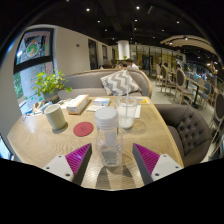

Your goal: Pour water

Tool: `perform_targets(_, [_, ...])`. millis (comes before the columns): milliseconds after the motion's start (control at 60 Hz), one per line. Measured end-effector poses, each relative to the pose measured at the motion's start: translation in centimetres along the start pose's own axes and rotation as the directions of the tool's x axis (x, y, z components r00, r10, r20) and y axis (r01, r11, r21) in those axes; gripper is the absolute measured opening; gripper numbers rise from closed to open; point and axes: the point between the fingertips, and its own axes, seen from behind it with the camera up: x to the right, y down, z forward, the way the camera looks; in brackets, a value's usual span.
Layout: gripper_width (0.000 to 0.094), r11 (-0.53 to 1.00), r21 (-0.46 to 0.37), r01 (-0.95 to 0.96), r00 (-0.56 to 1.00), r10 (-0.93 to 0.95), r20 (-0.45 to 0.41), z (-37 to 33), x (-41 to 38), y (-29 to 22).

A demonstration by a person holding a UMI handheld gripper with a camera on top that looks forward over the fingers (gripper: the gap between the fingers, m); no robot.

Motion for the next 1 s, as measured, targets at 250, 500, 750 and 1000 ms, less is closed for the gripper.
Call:
perform_targets(250, [0.0501,0.998,0.042,0.042,0.999,-0.042,0.002,4.1,-0.4,0.1])
perform_targets(500, [0.0406,0.995,0.049,0.089,0.995,-0.087,-0.042,4.3,-0.5,0.0])
perform_targets(750, [0.0406,0.977,0.008,0.214,0.968,-0.211,-0.138,4.2,-1.6,-2.2])
perform_targets(1000, [0.0406,0.869,-0.053,0.491,0.800,-0.474,-0.368,3.2,-3.6,-12.2])
